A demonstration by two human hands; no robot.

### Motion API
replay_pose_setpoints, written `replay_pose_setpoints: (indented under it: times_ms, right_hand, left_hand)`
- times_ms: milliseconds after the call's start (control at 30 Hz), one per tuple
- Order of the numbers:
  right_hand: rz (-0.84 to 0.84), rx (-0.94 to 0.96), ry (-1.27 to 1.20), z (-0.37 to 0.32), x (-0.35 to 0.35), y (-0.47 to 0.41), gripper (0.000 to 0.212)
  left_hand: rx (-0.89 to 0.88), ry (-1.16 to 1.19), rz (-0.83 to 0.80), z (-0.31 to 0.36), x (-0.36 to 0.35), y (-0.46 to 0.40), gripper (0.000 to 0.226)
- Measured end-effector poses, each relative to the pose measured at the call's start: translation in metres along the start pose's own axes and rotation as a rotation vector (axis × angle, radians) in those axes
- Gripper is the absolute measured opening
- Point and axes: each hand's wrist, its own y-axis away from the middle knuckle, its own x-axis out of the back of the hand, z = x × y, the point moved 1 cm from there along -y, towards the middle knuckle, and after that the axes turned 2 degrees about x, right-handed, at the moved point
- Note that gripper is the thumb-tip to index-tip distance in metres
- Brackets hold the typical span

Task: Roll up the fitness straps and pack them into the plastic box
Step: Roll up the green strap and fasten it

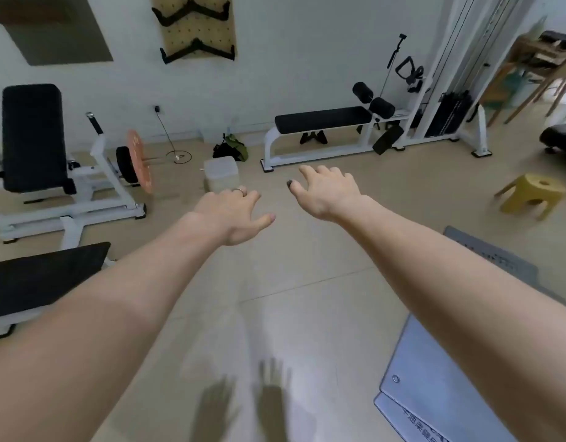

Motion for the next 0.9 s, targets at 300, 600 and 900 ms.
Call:
replay_pose_setpoints:
  times_ms: [300, 600, 900]
  right_hand:
    - [-0.035, 0.026, -0.021, 0.006, -0.008, -0.207, 0.057]
    - [-0.106, 0.062, 0.004, -0.016, -0.013, -0.432, 0.055]
    - [-0.127, 0.033, 0.004, -0.068, -0.046, -0.666, 0.053]
  left_hand:
    - [0.023, -0.026, -0.030, -0.062, 0.018, -0.193, 0.067]
    - [0.109, 0.011, -0.055, -0.170, 0.034, -0.373, 0.067]
    - [0.083, 0.007, -0.100, -0.321, 0.023, -0.574, 0.066]
